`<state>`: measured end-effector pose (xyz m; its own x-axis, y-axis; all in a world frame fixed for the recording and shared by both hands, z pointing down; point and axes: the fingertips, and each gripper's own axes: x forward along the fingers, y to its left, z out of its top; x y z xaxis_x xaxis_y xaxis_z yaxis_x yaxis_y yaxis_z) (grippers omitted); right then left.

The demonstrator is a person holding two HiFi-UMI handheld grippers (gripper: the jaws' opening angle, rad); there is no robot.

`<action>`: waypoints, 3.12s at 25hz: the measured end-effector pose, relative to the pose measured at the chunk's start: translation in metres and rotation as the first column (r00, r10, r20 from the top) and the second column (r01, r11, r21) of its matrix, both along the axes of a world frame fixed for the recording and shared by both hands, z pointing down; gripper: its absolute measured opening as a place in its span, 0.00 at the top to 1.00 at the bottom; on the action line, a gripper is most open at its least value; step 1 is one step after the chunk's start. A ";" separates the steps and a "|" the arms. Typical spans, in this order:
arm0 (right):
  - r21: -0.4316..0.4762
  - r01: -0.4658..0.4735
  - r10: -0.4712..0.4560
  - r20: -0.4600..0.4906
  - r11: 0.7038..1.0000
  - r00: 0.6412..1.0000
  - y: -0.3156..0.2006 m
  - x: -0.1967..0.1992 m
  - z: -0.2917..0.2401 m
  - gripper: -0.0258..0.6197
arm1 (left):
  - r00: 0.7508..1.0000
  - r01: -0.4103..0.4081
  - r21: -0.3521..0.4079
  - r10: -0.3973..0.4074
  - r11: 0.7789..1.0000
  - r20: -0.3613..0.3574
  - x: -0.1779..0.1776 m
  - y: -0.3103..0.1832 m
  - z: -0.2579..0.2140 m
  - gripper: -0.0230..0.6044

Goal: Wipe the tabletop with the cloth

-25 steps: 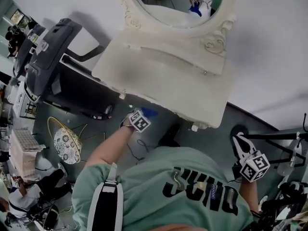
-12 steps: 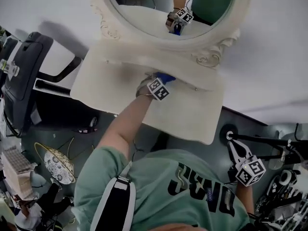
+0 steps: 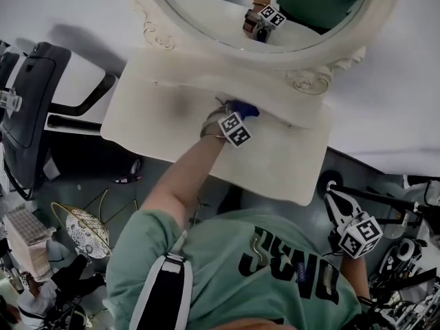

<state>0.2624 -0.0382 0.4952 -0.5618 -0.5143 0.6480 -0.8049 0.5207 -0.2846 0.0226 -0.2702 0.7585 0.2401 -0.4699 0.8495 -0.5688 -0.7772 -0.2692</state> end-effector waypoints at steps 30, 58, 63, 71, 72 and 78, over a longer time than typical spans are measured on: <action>0.136 -0.082 0.079 0.033 0.987 0.996 0.107 0.109 -0.034 0.94 | 0.993 0.120 -0.015 -0.121 0.993 -0.004 0.053 0.065 -0.033 0.81; 0.148 0.026 -0.038 0.084 0.989 0.996 0.225 0.093 -0.022 0.94 | 0.991 0.068 -0.378 -0.017 0.923 0.136 -0.006 0.446 0.043 0.81; 0.161 -0.108 0.088 0.128 0.981 0.988 0.287 0.145 -0.030 0.94 | 0.992 0.079 -0.343 -0.040 0.936 0.118 0.017 0.474 0.026 0.81; 0.192 -0.212 0.196 0.099 0.958 0.976 0.246 0.177 -0.043 0.94 | 1.000 0.010 0.017 -0.010 1.000 0.028 0.108 0.200 -0.056 0.81; 0.186 -0.223 0.209 0.090 0.957 0.974 0.229 0.178 -0.042 0.94 | 0.999 0.002 0.037 -0.003 0.999 0.036 0.114 0.167 -0.055 0.81; 0.111 -0.244 0.240 0.048 0.963 0.970 0.129 0.165 -0.027 0.94 | 0.991 -0.102 0.018 0.101 0.995 0.090 0.145 0.044 -0.023 0.81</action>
<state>0.4274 0.0904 0.4685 -0.4317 -0.7080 0.5588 -0.9020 0.3422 -0.2633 0.1671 -0.2265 0.7355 0.2116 -0.4659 0.8592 -0.4603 -0.8230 -0.3329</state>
